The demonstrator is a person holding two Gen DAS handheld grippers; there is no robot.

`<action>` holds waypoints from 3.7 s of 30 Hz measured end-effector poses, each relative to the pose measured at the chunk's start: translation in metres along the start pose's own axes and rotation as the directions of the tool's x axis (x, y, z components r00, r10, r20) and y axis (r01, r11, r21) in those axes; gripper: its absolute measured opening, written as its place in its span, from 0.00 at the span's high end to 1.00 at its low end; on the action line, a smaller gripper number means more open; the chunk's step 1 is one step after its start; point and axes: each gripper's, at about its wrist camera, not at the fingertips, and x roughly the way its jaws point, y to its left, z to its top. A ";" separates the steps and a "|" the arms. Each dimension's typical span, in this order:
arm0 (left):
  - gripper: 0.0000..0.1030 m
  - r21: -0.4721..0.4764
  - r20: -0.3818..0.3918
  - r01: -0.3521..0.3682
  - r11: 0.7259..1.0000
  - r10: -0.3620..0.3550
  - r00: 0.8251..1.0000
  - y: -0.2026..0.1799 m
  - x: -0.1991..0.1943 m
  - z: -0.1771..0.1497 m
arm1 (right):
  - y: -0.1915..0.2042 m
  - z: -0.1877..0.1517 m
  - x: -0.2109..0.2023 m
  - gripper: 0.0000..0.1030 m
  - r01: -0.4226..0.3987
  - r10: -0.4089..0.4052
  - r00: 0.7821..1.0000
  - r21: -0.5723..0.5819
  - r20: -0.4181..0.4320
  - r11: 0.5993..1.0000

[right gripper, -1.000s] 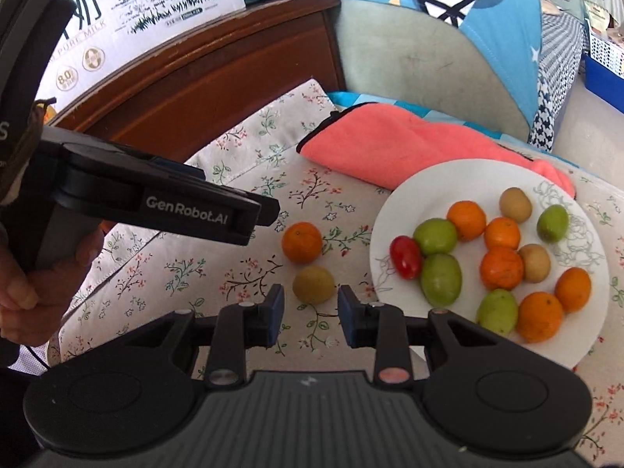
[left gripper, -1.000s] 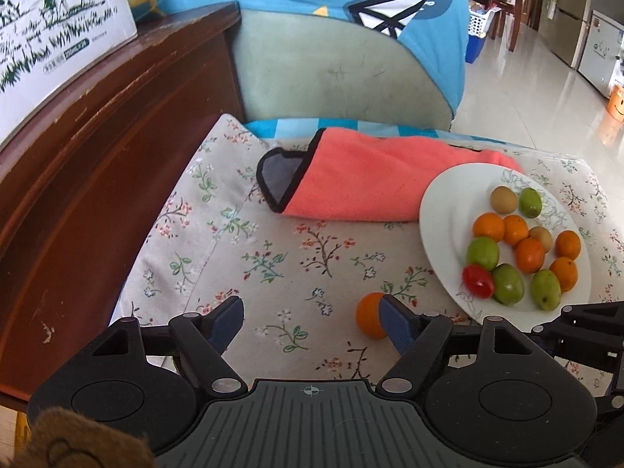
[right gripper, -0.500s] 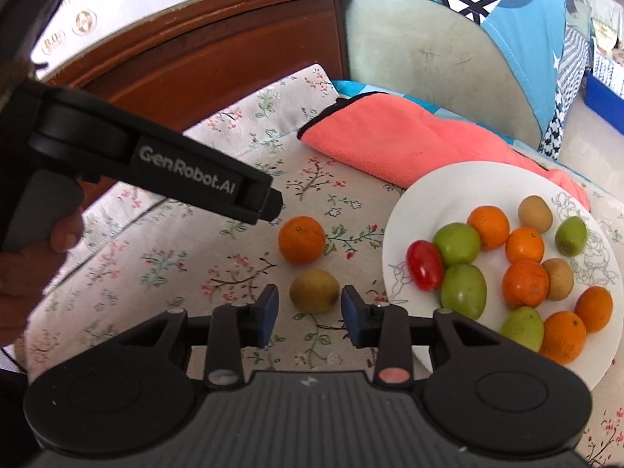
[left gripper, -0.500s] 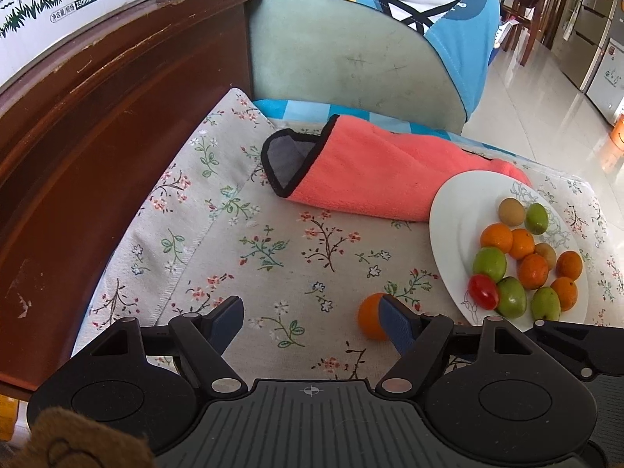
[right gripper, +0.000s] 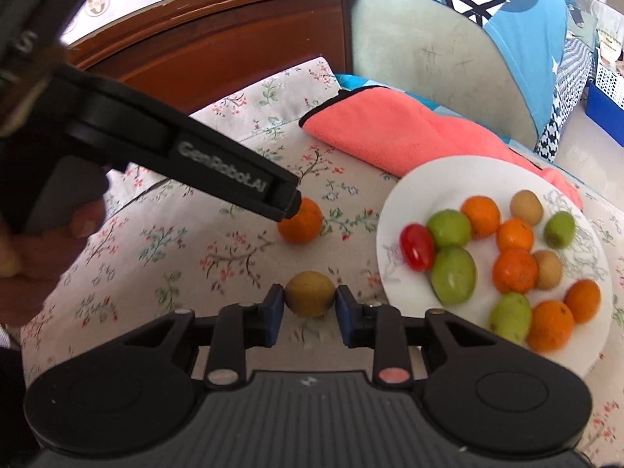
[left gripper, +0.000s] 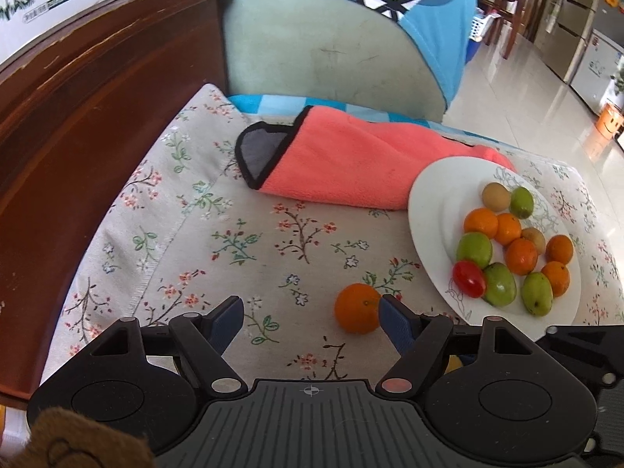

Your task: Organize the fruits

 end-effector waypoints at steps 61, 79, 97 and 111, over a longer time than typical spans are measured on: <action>0.72 0.112 0.190 0.164 0.980 -0.183 0.965 -0.094 -0.018 0.024 | -0.140 0.013 -0.095 0.72 0.047 -0.138 0.973 0.427 0.185 0.903; 0.72 0.090 0.143 0.173 0.981 -0.185 0.972 -0.112 0.007 0.025 | -0.163 0.010 -0.060 0.72 0.069 -0.166 0.978 0.546 0.130 0.835; 0.19 0.014 0.182 0.136 0.991 -0.136 0.974 -0.105 -0.011 0.031 | -0.163 0.013 -0.064 0.60 0.047 -0.166 0.974 0.584 0.152 0.810; 0.09 0.022 0.143 0.084 0.996 -0.087 0.986 -0.102 -0.030 0.020 | -0.142 0.010 -0.092 0.32 0.106 -0.221 0.967 0.587 0.128 0.803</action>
